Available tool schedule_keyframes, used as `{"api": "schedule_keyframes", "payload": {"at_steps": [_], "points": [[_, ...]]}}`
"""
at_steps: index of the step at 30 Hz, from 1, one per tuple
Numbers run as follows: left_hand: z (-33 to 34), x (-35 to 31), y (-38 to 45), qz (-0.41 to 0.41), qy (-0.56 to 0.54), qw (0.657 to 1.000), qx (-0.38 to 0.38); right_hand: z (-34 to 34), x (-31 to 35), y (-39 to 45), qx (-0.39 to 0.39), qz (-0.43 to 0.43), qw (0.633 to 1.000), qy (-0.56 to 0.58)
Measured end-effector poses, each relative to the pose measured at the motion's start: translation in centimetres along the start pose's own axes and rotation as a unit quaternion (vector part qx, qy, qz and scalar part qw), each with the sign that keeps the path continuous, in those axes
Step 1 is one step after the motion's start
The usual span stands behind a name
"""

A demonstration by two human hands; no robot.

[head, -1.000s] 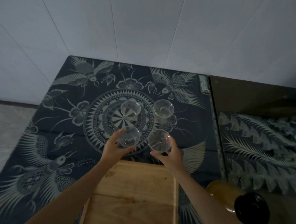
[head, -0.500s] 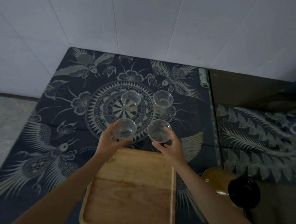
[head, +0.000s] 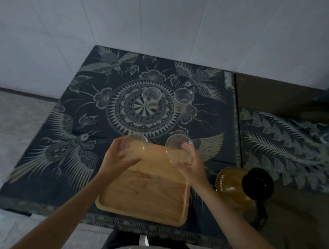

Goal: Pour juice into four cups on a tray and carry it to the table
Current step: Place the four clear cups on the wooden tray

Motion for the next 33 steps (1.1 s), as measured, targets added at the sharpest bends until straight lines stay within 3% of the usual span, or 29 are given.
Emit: {"api": "schedule_keyframes", "payload": {"at_steps": [10,20,33], "points": [[-0.9,2.3,-8.1,-0.032,0.006,0.999,0.032,2.8,-2.7,-8.1,0.043,0.039,0.998,0.026],[-2.2,4.4,-11.4,-0.016,0.016,0.998,0.062,5.5,-2.7,-12.7,0.028,0.057,0.998,0.025],[-2.0,7.3,-11.7,-0.054,0.047,0.995,0.072,7.1,-3.7,-14.1,-0.014,0.064,0.998,0.007]]}}
Point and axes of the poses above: each hand's wrist, its own y-axis towards the middle knuckle, its own z-axis out of the palm, x = y × z, the point moved 1 cm from there along y, towards the middle knuckle, and after that the axes turned 2 degrees about z, right-handed, at the moved point
